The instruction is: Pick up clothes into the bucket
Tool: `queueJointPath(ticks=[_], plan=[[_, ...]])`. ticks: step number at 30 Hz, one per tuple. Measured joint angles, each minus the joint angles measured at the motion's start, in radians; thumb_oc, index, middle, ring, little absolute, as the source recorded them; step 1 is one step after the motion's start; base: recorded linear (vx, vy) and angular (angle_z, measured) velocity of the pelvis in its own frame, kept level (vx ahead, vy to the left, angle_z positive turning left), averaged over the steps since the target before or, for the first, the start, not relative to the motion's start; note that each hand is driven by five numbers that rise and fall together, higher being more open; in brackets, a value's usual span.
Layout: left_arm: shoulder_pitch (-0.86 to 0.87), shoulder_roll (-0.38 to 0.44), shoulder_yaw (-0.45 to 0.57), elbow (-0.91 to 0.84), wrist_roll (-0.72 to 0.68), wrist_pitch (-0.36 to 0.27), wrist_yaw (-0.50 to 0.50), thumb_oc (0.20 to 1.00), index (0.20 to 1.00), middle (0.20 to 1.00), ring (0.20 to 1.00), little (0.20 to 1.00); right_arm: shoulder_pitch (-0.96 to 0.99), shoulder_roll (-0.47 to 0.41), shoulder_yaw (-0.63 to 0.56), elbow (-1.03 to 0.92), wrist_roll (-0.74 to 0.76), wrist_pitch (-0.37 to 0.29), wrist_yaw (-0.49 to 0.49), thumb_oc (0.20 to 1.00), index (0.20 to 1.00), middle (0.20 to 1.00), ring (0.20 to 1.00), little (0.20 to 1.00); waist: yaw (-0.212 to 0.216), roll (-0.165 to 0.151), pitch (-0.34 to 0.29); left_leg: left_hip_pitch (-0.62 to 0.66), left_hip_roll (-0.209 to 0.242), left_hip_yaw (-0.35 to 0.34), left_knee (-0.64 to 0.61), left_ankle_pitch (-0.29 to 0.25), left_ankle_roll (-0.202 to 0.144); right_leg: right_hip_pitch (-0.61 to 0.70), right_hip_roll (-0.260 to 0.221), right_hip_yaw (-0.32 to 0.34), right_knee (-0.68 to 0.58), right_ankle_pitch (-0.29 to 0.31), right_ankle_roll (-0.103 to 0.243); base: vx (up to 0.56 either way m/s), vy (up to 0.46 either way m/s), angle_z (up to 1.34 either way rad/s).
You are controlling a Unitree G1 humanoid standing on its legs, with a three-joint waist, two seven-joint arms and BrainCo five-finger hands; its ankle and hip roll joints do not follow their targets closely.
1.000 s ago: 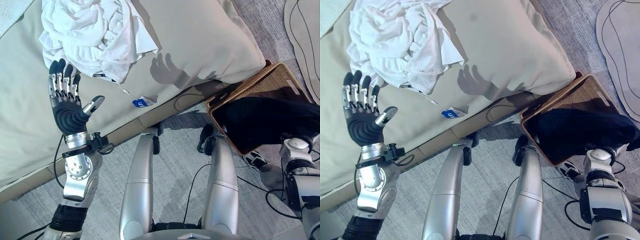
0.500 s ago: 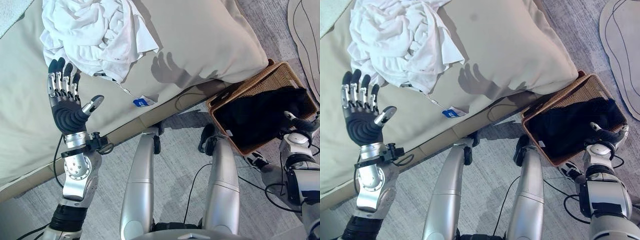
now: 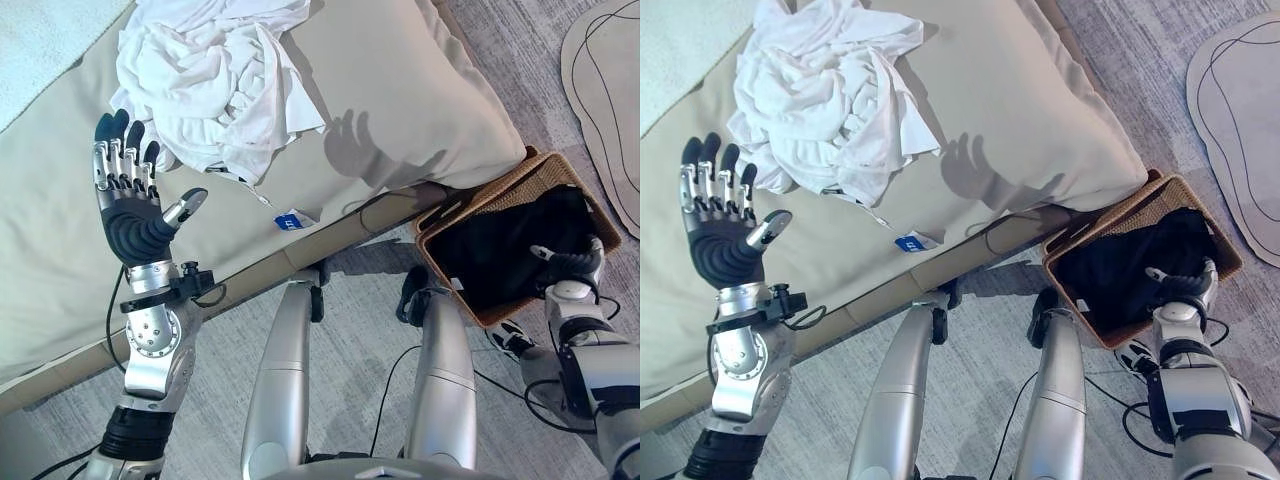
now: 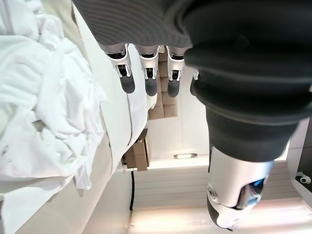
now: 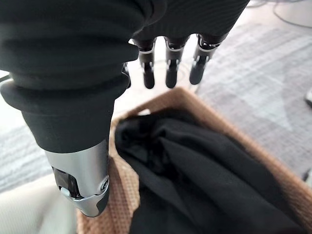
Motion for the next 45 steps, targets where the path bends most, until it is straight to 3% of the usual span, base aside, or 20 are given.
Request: queueJointPath(ticks=[5,8,13,18,24,27,31,33,37,45], plan=[[-0.013,-0.016,0.019,0.136,0.055,0.005,0.040,1.000,1.000,1.000,1.000,1.000,0.154,0.150,-0.033,-0.349,0.072,-0.087,-0.027,1.000,1.000,1.000,1.000,1.000,-0.060,-0.016,-0.027,0.106,0.006,0.004,-0.101,0.008,0.000,0.108,0.016,-0.012,-0.113,0.026,0.013,0.04,0.008,-0.09],[-0.014,-0.016,0.025,0.219,0.156,0.026,0.089,1.000,1.000,1.000,1.000,1.000,0.285,0.223,-0.031,-0.586,0.072,-0.136,-0.028,1.000,1.000,1.000,1.000,1.000,-0.093,-0.041,-0.052,0.187,0.007,0.004,-0.179,0.026,0.001,0.186,0.027,-0.019,-0.192,0.048,0.026,0.05,-0.005,-0.06],[-0.061,-0.007,0.063,0.340,0.304,0.082,0.148,1.000,1.000,1.000,1.000,1.000,0.431,0.244,-0.017,-0.849,0.067,-0.184,0.039,1.000,1.000,1.000,1.000,1.000,-0.104,-0.056,-0.066,0.265,0.014,0.005,-0.226,0.044,0.000,0.274,0.037,-0.035,-0.265,0.070,0.034,0.05,0.014,-0.04],[-0.179,0.104,0.082,0.547,0.447,0.171,0.203,1.000,1.000,1.000,1.000,1.000,0.454,0.230,0.088,-1.025,0.066,-0.218,0.184,1.000,1.000,1.000,1.000,1.000,-0.135,-0.068,-0.068,0.282,0.026,0.010,-0.222,0.044,0.000,0.302,0.053,-0.036,-0.288,0.078,0.038,0.01,0.029,-0.04],[-0.350,0.224,0.056,0.743,0.563,0.258,0.238,1.000,1.000,1.000,1.000,1.000,0.424,0.225,0.150,-1.056,0.054,-0.222,0.232,1.000,1.000,1.000,1.000,1.000,-0.139,-0.084,-0.059,0.226,0.034,0.015,-0.202,0.042,-0.003,0.243,0.057,-0.028,-0.274,0.083,0.036,-0.03,0.041,-0.06],[-0.404,0.275,0.026,0.808,0.632,0.295,0.262,1.000,1.000,1.000,1.000,1.000,0.394,0.226,0.184,-1.060,0.054,-0.222,0.240,1.000,1.000,1.000,1.000,1.000,-0.146,-0.111,-0.040,0.194,0.042,0.024,-0.159,0.034,-0.013,0.213,0.061,-0.014,-0.254,0.089,0.036,-0.04,0.043,-0.12],[-0.478,0.374,-0.035,0.830,0.721,0.347,0.277,1.000,1.000,1.000,1.000,1.000,0.360,0.204,0.195,-1.140,0.036,-0.222,0.250,1.000,1.000,1.000,1.000,1.000,-0.155,-0.118,0.019,0.106,0.044,0.015,-0.100,0.028,-0.022,0.143,0.061,-0.014,-0.214,0.089,0.036,-0.05,0.009,0.03],[-0.520,0.389,-0.044,0.831,0.763,0.370,0.282,1.000,1.000,1.000,1.000,1.000,0.342,0.195,0.194,-1.155,0.036,-0.223,0.250,1.000,1.000,1.000,1.000,1.000,-0.153,-0.120,0.061,0.078,0.040,0.005,-0.081,0.028,-0.022,0.119,0.055,-0.016,-0.190,0.088,0.034,-0.03,0.009,0.13],[-0.622,0.454,-0.158,0.892,0.846,0.402,0.287,1.000,1.000,1.000,1.000,1.000,0.331,0.174,0.195,-1.172,0.036,-0.223,0.250,1.000,1.000,1.000,1.000,1.000,-0.153,-0.120,0.067,-0.011,0.036,-0.007,-0.040,0.023,-0.025,0.034,0.047,-0.019,-0.146,0.082,0.025,0.00,0.017,0.06],[-0.713,0.483,-0.272,0.905,0.999,0.447,0.280,1.000,1.000,1.000,1.000,1.000,0.327,0.180,0.205,-1.169,0.033,-0.224,0.245,1.000,1.000,1.000,1.000,1.000,-0.162,-0.127,0.081,-0.092,0.032,-0.011,-0.002,0.018,-0.017,-0.048,0.040,-0.015,-0.106,0.072,0.017,0.00,0.045,0.00]])
